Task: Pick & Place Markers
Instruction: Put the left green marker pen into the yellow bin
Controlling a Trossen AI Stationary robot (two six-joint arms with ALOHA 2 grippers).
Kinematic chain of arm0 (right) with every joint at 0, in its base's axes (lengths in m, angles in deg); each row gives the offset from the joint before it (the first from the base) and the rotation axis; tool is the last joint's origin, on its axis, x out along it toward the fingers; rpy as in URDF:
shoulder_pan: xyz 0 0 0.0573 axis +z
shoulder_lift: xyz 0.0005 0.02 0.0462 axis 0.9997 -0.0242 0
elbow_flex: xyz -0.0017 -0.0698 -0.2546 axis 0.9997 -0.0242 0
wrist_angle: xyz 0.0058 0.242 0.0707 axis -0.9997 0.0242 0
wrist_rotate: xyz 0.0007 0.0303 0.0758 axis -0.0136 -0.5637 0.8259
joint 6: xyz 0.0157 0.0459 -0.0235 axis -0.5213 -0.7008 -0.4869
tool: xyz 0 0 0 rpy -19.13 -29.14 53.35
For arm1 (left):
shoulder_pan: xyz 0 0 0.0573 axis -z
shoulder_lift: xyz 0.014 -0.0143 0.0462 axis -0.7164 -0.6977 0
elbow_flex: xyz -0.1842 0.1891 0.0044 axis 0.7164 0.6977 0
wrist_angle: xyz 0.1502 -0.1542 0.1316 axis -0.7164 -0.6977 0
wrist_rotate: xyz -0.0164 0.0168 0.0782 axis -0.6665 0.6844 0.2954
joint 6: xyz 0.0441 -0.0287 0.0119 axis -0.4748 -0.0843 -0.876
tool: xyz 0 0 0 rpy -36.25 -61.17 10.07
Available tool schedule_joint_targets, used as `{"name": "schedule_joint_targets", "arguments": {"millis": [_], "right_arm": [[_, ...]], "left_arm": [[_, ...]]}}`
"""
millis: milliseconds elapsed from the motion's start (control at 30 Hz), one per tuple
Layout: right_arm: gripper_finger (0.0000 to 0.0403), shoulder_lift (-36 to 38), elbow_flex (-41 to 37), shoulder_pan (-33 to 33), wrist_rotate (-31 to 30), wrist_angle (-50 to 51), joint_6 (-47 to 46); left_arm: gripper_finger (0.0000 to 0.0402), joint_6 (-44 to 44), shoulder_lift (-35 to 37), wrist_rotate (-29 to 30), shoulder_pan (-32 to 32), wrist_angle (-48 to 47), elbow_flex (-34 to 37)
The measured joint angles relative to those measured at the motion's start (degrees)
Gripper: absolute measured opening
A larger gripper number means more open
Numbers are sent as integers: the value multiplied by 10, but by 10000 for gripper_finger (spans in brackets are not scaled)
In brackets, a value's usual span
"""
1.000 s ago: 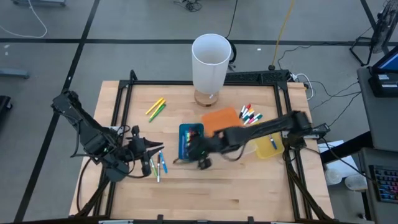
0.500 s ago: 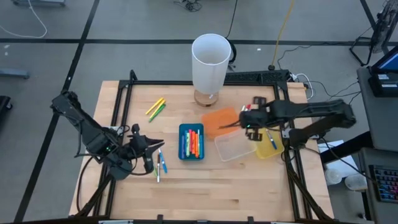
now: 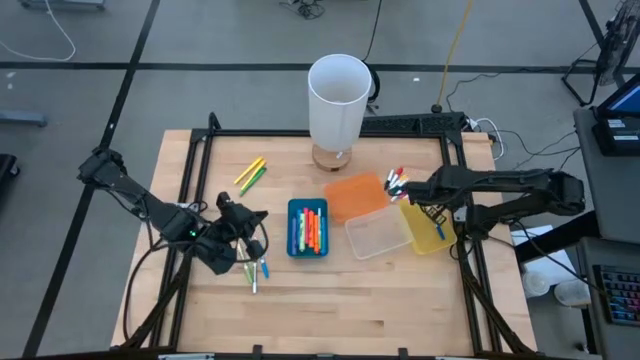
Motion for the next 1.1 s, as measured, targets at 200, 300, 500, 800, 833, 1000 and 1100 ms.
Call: {"name": "schedule_joint_targets", "arguments": {"millis": [200, 300, 500, 800, 833, 1000, 1100], "right_arm": [[0, -11, -9, -10, 2, -60, 15], [0, -11, -8, -10, 58, -116, 47], [0, -8, -7, -10, 118, -185, 84], [0, 3, -6, -10, 162, -226, 72], [0, 7, -6, -10, 176, -238, 71], [0, 24, -8, 6, 200, -307, 71], [0, 30, -8, 3, 142, -316, 74]], "left_arm": [[23, 2, 0, -34, -20, 1, 0], [25, 2, 0, -47, -22, 0, 0], [26, 2, 0, -50, -22, 0, 0], [26, 1, 0, -57, -22, 0, 0], [26, 2, 0, -57, -22, 0, 0], [26, 0, 0, -57, -22, 0, 0], [26, 0, 0, -57, -22, 0, 0]]}}
